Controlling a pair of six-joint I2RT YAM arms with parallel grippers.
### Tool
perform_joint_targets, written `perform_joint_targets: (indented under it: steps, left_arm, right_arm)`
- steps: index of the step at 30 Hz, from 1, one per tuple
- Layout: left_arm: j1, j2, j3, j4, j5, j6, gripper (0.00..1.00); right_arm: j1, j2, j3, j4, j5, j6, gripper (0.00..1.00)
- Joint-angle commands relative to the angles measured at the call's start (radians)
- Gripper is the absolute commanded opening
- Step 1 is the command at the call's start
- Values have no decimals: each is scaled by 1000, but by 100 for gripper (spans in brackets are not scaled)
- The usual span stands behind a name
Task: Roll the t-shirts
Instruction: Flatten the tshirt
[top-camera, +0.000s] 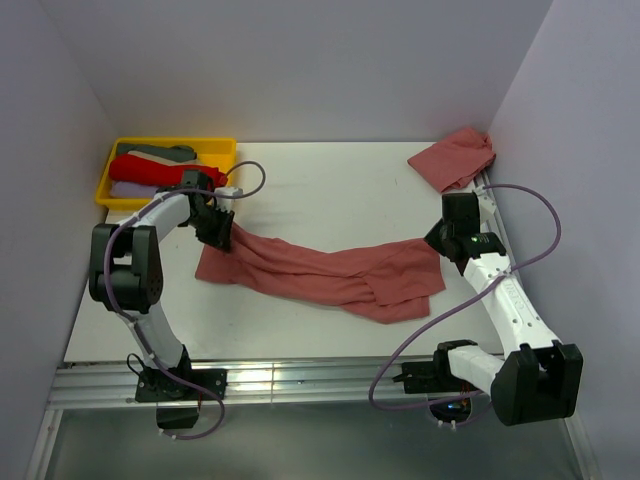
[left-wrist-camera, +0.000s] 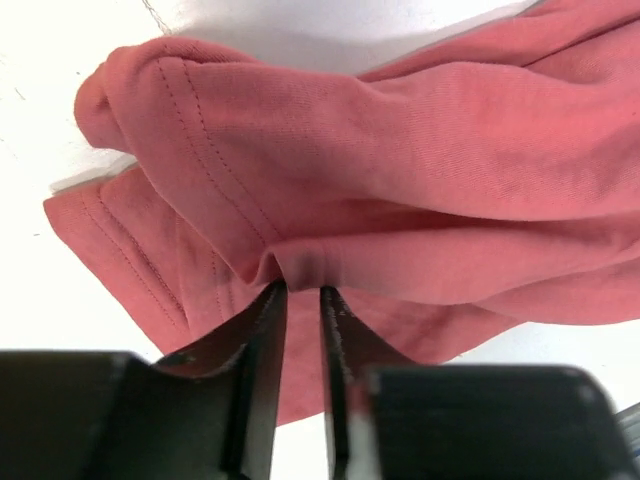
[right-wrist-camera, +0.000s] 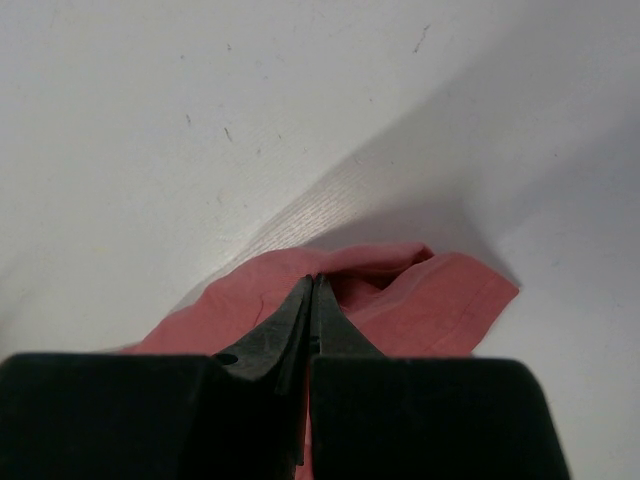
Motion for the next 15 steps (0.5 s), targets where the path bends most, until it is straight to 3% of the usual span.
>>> perform_joint_targets:
  steps: [1, 7, 15]
  left_arm:
    - [-4, 1, 36, -1, 18, -11, 27]
    - [-6, -36, 3, 5, 27, -5, 35]
    - [-11, -62, -41, 11, 39, -2, 34]
  right_arm:
    - [-8, 2, -2, 26, 6, -17, 0]
    - [-8, 3, -1, 25, 7, -19, 0]
    - [-8, -4, -8, 25, 8, -20, 0]
